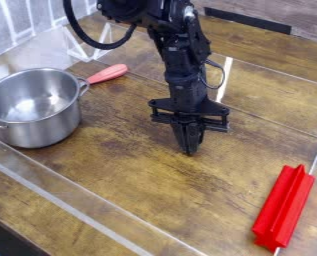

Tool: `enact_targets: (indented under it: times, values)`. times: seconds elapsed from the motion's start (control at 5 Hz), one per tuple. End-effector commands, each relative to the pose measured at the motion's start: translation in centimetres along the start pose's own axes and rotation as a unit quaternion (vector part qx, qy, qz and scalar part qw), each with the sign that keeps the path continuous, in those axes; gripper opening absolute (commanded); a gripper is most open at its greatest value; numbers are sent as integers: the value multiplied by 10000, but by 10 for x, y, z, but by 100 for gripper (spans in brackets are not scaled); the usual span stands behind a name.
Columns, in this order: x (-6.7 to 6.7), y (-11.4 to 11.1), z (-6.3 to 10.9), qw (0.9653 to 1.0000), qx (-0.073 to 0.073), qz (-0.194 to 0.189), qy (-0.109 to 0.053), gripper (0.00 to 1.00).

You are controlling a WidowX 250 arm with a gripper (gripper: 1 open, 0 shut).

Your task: Move the pink spoon to the right side of the table

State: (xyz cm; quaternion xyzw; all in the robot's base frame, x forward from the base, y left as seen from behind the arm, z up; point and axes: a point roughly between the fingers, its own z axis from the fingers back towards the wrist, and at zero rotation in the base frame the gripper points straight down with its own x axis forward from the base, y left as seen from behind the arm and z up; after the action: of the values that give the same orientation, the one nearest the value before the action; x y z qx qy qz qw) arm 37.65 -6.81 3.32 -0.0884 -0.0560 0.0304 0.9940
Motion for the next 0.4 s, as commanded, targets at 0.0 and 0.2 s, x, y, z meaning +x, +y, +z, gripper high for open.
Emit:
enact_targets:
  times: [0.0,0.2]
  values:
    - [-4,2,31,9997,37,-104,-218,100]
    - [-11,6,51,9995,102,-178,-228,100]
